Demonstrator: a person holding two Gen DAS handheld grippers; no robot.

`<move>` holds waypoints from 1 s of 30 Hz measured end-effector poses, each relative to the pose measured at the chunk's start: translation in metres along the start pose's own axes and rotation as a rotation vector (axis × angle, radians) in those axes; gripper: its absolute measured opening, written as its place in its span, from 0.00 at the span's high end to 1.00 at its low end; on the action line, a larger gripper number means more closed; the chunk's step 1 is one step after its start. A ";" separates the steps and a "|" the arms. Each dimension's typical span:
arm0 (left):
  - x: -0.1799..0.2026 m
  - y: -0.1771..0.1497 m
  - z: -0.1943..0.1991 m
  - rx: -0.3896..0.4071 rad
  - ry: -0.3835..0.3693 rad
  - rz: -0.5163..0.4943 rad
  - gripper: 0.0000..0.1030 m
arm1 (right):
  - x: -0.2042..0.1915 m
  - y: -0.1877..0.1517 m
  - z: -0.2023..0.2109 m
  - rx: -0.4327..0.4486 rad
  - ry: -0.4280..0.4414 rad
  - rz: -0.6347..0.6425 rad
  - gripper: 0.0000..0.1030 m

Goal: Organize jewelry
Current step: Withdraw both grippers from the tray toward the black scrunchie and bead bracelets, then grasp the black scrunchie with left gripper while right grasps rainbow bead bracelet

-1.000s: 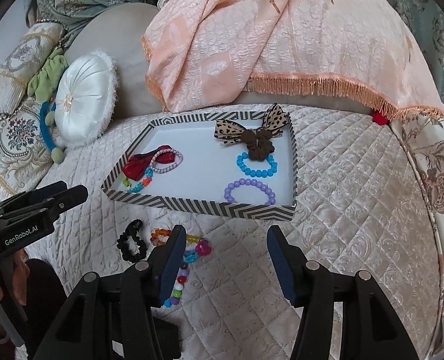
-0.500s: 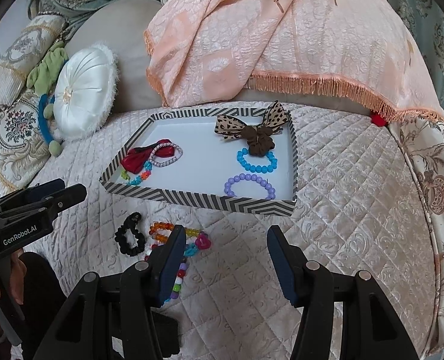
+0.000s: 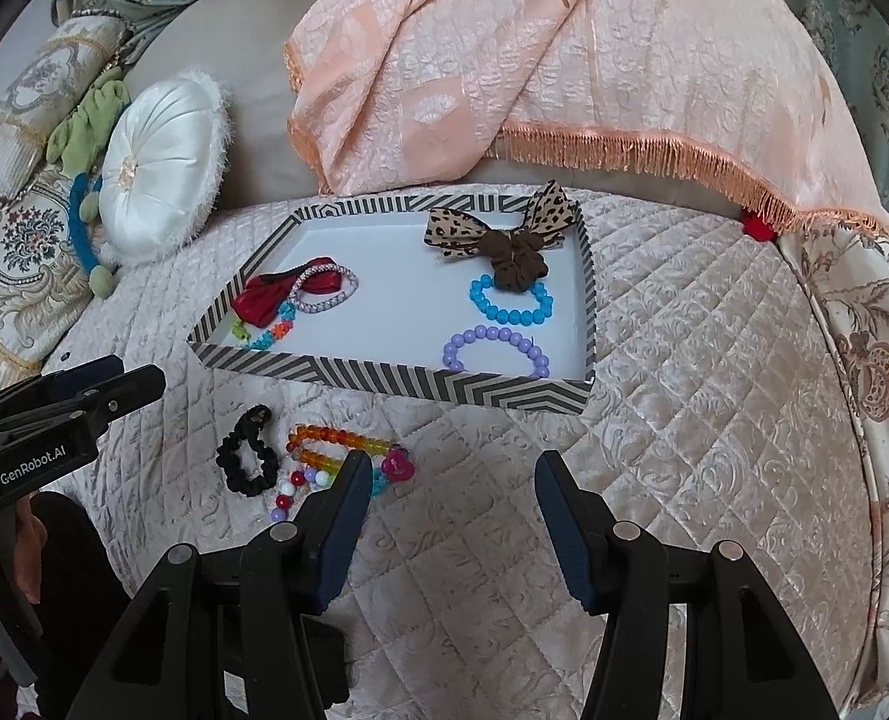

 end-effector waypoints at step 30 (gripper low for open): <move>-0.025 -0.016 -0.048 -0.215 -0.207 0.128 0.43 | 0.002 -0.007 -0.037 -0.074 0.079 -0.020 0.47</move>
Point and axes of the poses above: each gripper's, at about its wrist camera, not at the fingertips, and z roughly against the way its jaws point, x to its right, y to its top, the point moved 1 cm from there along -z, roughly the way its jaws point, and after that the axes turned 2 degrees about y, right-handed, at the moved point
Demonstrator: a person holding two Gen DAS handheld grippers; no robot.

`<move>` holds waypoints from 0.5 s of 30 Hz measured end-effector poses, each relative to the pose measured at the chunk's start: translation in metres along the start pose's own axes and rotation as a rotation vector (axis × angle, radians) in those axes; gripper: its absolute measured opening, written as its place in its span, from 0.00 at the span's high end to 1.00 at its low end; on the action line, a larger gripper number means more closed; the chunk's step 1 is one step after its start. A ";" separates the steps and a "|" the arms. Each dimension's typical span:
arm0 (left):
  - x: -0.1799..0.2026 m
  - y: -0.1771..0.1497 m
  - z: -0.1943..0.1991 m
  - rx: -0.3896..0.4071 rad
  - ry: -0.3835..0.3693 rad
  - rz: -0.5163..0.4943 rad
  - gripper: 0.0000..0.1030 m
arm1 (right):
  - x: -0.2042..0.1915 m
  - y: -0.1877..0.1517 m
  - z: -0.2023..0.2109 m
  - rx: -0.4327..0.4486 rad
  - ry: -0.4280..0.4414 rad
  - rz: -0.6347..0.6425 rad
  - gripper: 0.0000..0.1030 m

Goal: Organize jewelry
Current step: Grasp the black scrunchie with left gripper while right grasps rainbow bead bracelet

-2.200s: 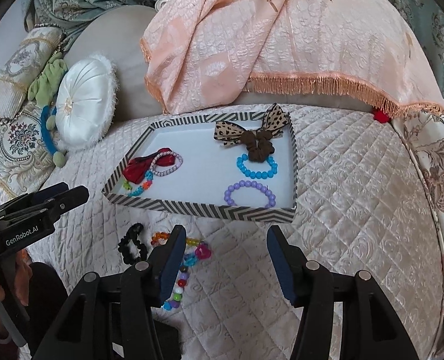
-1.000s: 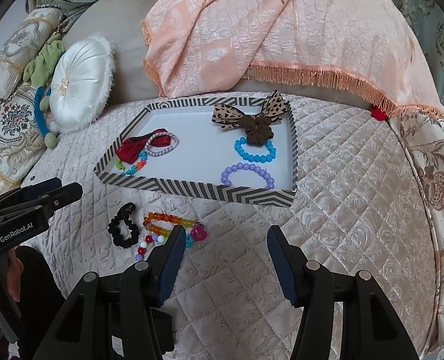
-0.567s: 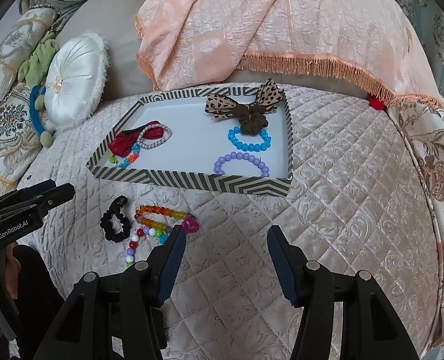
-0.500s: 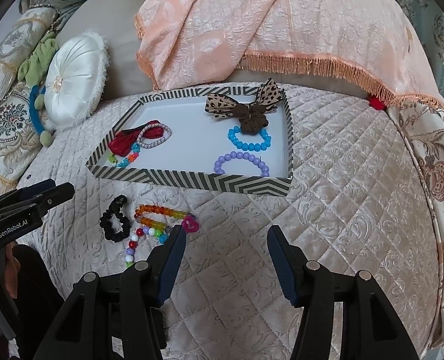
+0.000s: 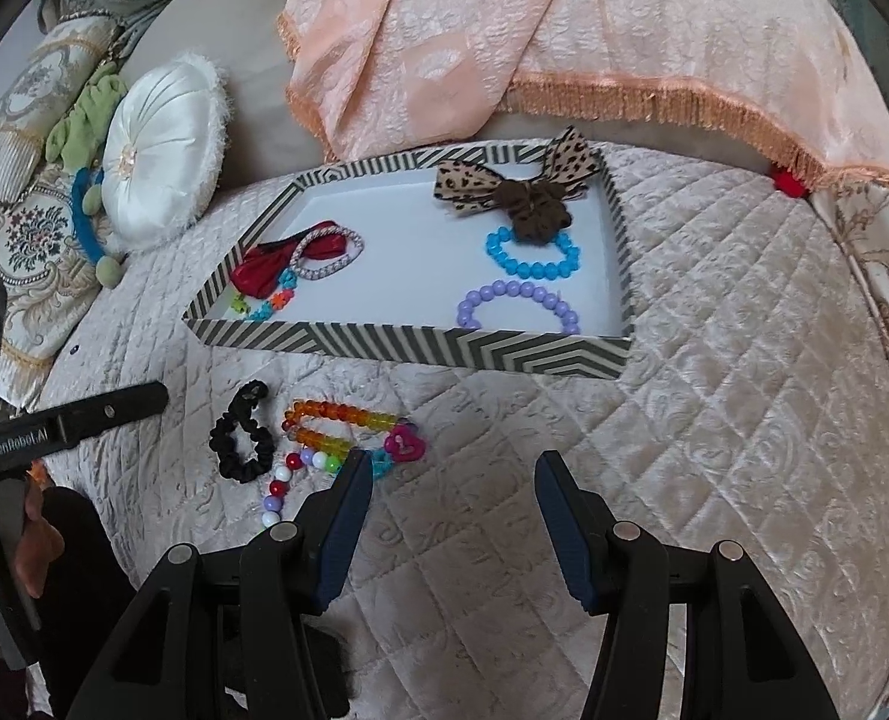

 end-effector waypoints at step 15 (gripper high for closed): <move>0.007 0.004 -0.044 -0.032 0.093 -0.049 0.41 | -0.009 0.008 -0.059 -0.078 0.052 0.046 0.69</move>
Point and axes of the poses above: each gripper's, at about its wrist camera, not at the fingertips, and z roughly against the way its jaws point, x to its right, y to its top, the point moved 1 cm from there along -z, roughly the way its jaws point, and after that the axes turned 2 degrees about y, right-handed, at the moved point
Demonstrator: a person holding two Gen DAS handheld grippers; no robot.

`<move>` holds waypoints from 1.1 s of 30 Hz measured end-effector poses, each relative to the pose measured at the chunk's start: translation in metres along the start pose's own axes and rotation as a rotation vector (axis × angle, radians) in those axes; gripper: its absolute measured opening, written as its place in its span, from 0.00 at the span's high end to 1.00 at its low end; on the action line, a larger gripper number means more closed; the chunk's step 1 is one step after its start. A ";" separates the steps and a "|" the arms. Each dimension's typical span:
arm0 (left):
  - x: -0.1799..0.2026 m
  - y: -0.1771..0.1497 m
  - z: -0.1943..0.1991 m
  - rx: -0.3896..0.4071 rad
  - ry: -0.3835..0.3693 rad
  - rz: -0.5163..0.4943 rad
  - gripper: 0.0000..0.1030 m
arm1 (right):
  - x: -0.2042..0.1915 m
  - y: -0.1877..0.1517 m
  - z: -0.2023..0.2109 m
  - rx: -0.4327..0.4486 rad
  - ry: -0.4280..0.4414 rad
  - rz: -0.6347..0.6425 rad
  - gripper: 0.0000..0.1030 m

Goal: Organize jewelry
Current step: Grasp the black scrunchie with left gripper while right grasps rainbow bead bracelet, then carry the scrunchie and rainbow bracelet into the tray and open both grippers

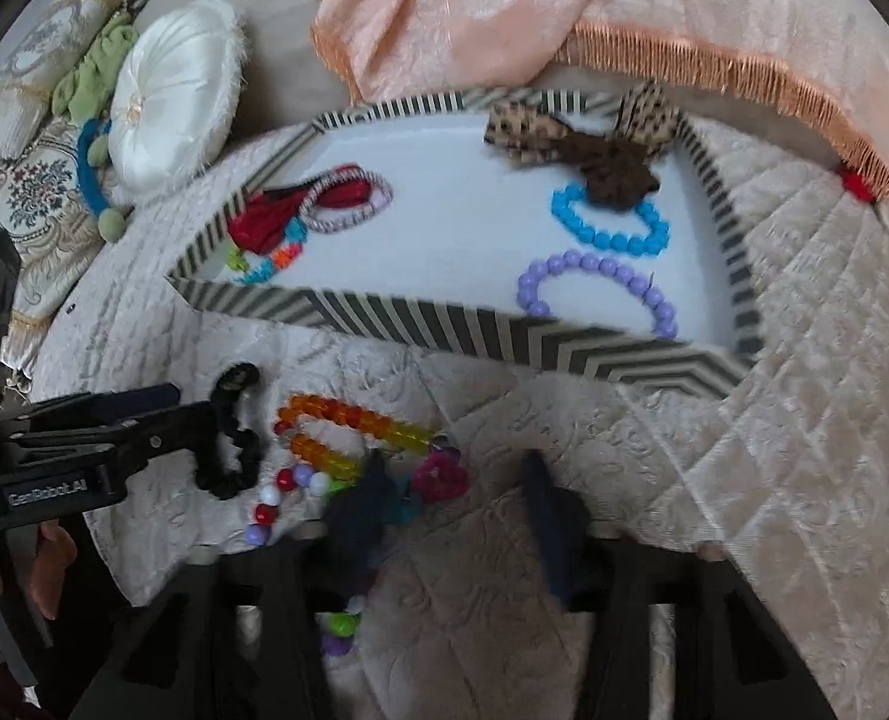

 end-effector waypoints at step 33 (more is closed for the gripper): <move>0.022 0.037 0.102 0.248 -0.016 -0.080 0.93 | -0.017 0.027 0.109 0.248 -0.004 0.057 0.92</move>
Point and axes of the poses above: each gripper's, at about its wrist camera, not at the fingertips, and z roughly against the way its jaws point, x to its right, y to its top, the point moved 1 cm from there along -z, roughly the way its jaws point, and after that the axes turned 2 degrees about y, right-handed, at the moved point
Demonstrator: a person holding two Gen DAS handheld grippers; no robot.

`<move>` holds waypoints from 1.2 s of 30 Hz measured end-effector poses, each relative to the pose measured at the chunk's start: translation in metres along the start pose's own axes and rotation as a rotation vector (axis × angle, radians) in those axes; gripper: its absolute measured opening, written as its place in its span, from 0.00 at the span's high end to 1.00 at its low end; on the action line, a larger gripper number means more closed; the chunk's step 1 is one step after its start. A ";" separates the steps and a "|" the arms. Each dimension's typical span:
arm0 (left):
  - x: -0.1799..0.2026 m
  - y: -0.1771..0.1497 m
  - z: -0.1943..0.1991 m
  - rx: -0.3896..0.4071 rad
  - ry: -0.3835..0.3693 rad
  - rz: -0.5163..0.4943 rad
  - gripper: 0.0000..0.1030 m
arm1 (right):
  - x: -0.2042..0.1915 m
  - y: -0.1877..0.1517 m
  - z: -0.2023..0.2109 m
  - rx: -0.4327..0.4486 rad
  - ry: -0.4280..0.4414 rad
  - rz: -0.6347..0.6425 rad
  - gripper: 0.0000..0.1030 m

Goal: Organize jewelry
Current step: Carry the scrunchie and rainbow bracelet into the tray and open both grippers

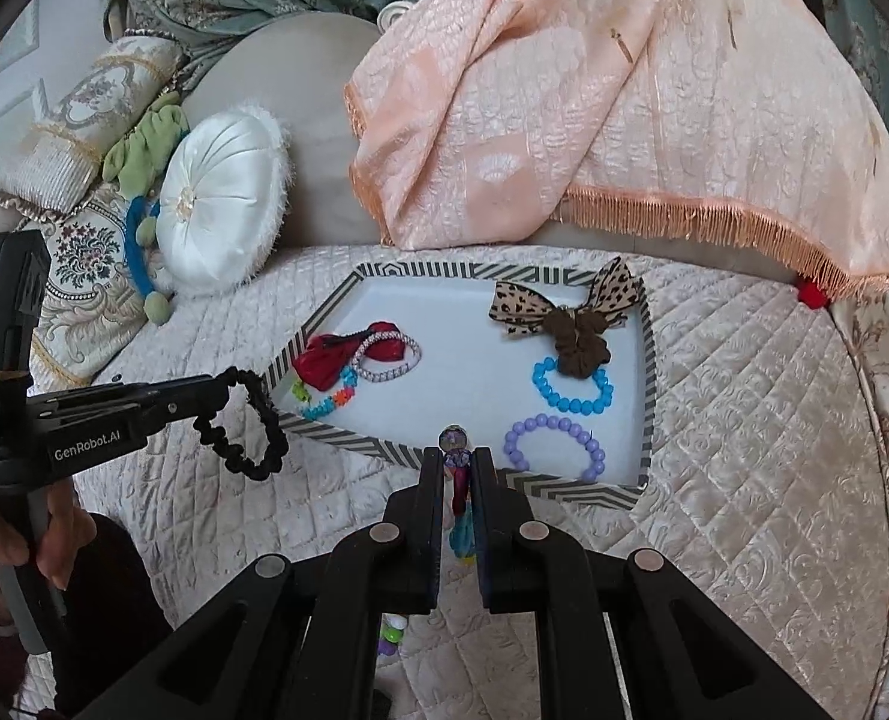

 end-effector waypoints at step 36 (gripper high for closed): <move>0.007 0.033 -0.061 -0.056 0.007 0.000 0.93 | 0.011 0.037 -0.064 -0.058 0.005 -0.004 0.92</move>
Point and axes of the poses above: each gripper's, at about its wrist camera, not at the fingertips, and z roughly against the way its jaws point, x to its right, y to its top, the point moved 1 cm from there along -z, roughly the way its jaws point, and after that the axes turned 2 degrees about y, right-handed, at the moved point
